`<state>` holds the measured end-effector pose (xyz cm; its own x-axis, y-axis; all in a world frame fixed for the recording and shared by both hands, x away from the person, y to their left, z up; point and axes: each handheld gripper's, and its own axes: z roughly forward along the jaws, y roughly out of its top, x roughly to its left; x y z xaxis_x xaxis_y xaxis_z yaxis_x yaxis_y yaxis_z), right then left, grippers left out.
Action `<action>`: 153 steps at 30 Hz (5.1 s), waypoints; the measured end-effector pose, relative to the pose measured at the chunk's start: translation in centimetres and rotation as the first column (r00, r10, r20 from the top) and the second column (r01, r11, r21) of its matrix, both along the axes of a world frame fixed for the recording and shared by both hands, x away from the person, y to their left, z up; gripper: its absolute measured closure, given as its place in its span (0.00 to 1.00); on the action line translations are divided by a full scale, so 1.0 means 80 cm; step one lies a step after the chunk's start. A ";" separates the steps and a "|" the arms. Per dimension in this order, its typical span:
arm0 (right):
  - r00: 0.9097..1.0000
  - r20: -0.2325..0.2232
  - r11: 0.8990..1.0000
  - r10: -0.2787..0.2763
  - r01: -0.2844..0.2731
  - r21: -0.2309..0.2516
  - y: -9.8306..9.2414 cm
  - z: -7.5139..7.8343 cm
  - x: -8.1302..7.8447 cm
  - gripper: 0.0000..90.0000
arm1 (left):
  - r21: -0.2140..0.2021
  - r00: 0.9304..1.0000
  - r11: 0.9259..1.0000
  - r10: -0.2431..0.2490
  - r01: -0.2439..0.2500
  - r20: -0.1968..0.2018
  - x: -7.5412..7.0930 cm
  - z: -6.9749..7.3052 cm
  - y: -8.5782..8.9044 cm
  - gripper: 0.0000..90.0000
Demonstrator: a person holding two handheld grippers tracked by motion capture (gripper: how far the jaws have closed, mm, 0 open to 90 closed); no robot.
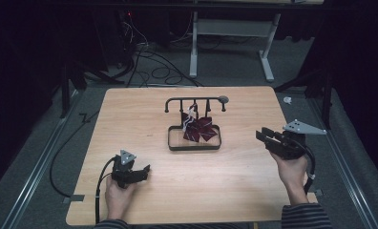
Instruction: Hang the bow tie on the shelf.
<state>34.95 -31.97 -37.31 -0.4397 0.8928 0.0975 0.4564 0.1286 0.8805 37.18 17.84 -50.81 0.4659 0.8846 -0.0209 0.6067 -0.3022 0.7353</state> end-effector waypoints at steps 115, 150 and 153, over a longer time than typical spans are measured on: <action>0.976 -0.213 0.994 -0.041 0.019 -0.104 0.032 -0.147 0.028 0.73 | 0.002 1.000 1.000 0.001 -0.001 -0.001 0.000 0.000 0.000 0.23; 0.978 -0.185 0.976 -0.096 0.056 -0.212 0.044 -0.161 0.034 0.54 | 0.003 1.000 1.000 0.000 0.000 0.000 0.000 0.000 0.000 0.23; 0.978 -0.185 0.976 -0.096 0.056 -0.212 0.044 -0.161 0.034 0.54 | 0.002 1.000 1.000 0.000 0.000 0.000 0.000 0.000 0.000 0.23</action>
<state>37.69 -28.41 -50.18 -0.3605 0.9326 -0.0147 0.6305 0.2553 0.7330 37.16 17.85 -50.81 0.4664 0.8844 -0.0190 0.6067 -0.3041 0.7345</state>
